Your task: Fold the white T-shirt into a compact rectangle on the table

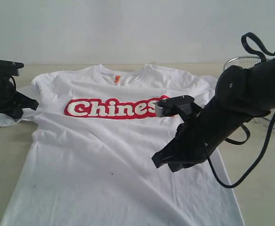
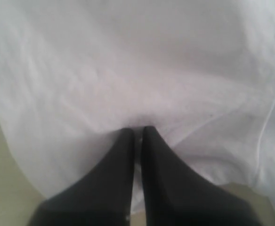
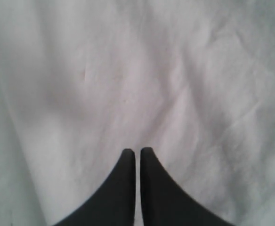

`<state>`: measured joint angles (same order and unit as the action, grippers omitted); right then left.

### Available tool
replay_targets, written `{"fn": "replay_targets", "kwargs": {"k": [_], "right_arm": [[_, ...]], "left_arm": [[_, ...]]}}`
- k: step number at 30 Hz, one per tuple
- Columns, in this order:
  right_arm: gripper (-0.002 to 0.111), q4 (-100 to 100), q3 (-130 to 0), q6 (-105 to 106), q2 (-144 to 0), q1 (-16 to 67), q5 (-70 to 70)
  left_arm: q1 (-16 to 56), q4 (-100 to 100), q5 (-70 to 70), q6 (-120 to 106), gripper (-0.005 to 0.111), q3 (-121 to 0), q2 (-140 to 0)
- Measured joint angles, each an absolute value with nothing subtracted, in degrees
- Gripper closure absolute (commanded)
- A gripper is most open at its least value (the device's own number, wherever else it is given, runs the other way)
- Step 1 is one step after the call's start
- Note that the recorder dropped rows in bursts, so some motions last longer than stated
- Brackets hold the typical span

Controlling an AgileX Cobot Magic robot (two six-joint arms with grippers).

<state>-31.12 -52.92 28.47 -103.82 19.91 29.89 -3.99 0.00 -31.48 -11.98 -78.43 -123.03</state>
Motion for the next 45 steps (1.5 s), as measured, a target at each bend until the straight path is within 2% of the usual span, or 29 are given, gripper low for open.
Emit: {"fn": "replay_targets", "kwargs": {"k": [15,24,34,38,45], "right_arm": [[0.108,-31.12,-52.92,28.47,-103.82,19.91,29.12],[0.108,-31.12,-52.92,28.37,-102.04,19.91,28.32],[0.108,-32.03,-52.92,27.28,-95.63,19.91,32.12],[0.108,-33.9,-48.02,27.05,-94.52,19.91,34.48],[0.108,-35.14,-38.16,27.18,-94.05,19.91,34.91]], "left_arm": [[-3.99,0.98,-32.14,-11.64,0.102,-78.43,-122.46],[-3.99,10.96,-39.33,-16.68,0.102,-77.33,-114.67],[-3.99,25.97,-44.3,-27.18,0.102,-60.04,-102.39],[1.59,27.12,-47.3,-29.07,0.102,-49.62,-96.69],[12.84,27.45,-46.93,-29.0,0.102,-44.67,-96.25]]}}
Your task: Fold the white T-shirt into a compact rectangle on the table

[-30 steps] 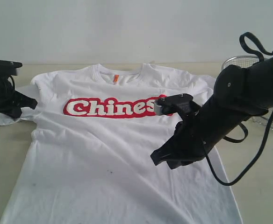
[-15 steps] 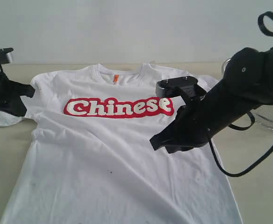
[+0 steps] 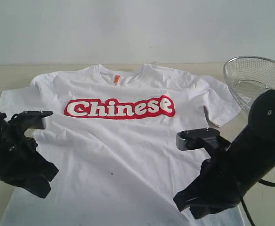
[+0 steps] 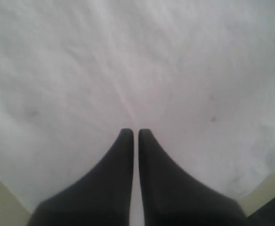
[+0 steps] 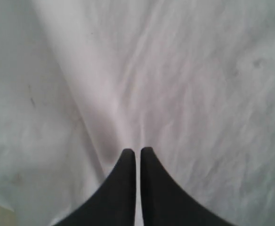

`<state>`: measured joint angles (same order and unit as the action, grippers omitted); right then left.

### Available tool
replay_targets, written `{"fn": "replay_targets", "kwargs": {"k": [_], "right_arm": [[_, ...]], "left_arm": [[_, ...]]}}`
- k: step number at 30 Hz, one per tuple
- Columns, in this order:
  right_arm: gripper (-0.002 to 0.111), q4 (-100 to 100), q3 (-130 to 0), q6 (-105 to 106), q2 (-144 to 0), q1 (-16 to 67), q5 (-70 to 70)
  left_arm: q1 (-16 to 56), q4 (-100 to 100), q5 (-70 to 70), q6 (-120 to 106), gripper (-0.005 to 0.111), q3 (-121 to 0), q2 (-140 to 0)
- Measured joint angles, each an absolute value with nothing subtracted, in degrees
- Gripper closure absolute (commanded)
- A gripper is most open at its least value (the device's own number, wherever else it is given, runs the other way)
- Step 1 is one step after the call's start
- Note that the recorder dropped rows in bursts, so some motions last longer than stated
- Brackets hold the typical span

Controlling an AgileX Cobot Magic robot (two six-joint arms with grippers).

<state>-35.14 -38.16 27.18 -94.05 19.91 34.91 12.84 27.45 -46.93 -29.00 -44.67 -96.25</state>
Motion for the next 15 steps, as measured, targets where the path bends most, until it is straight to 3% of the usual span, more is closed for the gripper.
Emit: {"fn": "replay_targets", "kwargs": {"k": [15], "right_arm": [[0.108,-33.61,-37.01,26.08,-88.68,19.91,35.71]], "left_arm": [[13.11,26.06,-41.96,-26.9,0.102,-38.52,-100.19]]}}
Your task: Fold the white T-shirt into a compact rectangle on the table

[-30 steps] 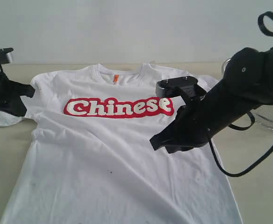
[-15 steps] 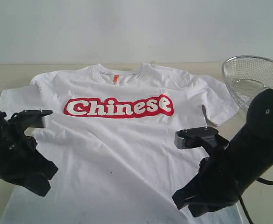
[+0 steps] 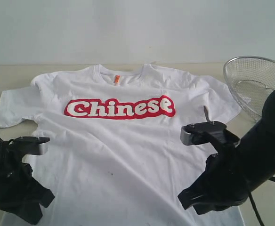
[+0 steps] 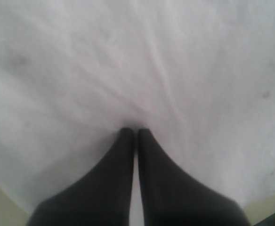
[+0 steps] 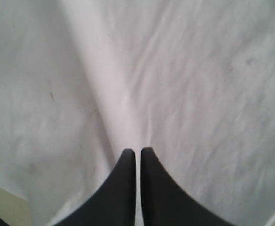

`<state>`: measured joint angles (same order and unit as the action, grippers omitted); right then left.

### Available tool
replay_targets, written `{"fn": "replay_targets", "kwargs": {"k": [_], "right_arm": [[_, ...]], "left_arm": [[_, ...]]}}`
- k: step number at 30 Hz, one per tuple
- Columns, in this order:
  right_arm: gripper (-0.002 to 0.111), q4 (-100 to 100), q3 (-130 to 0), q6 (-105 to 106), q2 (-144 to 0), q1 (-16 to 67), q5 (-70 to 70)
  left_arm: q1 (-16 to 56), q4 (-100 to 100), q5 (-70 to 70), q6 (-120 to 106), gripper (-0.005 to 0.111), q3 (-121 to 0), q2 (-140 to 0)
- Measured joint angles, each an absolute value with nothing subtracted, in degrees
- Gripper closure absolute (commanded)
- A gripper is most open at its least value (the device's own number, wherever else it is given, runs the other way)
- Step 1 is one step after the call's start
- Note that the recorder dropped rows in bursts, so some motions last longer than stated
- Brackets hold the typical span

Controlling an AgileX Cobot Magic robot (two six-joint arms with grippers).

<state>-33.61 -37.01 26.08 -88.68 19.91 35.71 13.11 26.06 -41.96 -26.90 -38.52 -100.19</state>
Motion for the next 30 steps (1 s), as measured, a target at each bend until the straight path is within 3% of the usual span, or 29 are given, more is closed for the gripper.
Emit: {"fn": "replay_targets", "kwargs": {"k": [30], "right_arm": [[0.108,-23.28,-37.01,15.76,-88.68,19.91,33.38]], "left_arm": [[13.11,18.55,-44.81,-14.49,0.102,-35.78,-98.96]]}}
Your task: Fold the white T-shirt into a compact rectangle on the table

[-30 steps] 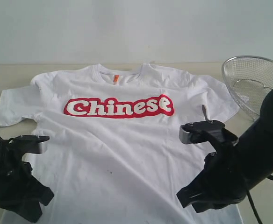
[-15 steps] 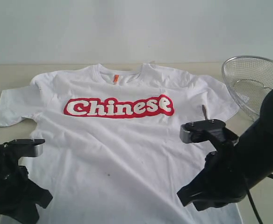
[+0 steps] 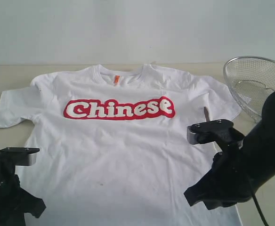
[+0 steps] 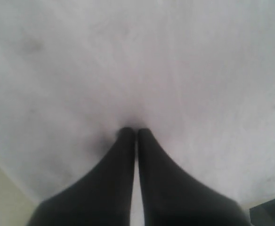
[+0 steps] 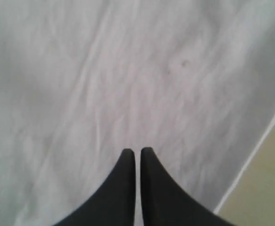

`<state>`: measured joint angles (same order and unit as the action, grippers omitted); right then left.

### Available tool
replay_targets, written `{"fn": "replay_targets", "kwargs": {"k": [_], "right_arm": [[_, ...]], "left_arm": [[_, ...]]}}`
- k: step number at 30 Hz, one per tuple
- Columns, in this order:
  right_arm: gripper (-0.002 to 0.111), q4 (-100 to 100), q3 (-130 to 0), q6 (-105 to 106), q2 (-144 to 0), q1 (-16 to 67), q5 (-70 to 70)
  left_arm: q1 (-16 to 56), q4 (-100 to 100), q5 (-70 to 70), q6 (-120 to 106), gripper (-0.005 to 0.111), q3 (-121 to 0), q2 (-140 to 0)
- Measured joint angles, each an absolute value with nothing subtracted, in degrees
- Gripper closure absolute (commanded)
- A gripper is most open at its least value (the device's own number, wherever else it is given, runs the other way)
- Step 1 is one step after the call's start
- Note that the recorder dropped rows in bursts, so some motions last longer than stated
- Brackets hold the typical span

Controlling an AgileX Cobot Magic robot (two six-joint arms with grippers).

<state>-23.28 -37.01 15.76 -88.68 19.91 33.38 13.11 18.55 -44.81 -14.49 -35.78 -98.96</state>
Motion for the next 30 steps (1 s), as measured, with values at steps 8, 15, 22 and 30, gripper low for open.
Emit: {"fn": "replay_targets", "kwargs": {"k": [8,15,22,30], "right_arm": [[0.108,-21.41,-37.01,13.91,-89.99,19.91,31.12],[0.108,-21.41,-37.55,13.01,-90.02,19.91,28.76],[0.108,-21.16,-46.06,12.42,-90.12,15.98,30.14],[0.108,-20.29,-56.92,12.31,-96.83,6.09,31.38]], "left_arm": [[13.11,19.31,-45.15,-16.32,0.102,-35.78,-98.96],[13.11,27.27,-44.29,-25.57,0.102,-34.84,-96.46],[13.11,28.66,-45.41,-26.07,0.102,-37.57,-88.6],[13.11,28.91,-42.95,-26.07,0.102,-39.31,-84.97]]}}
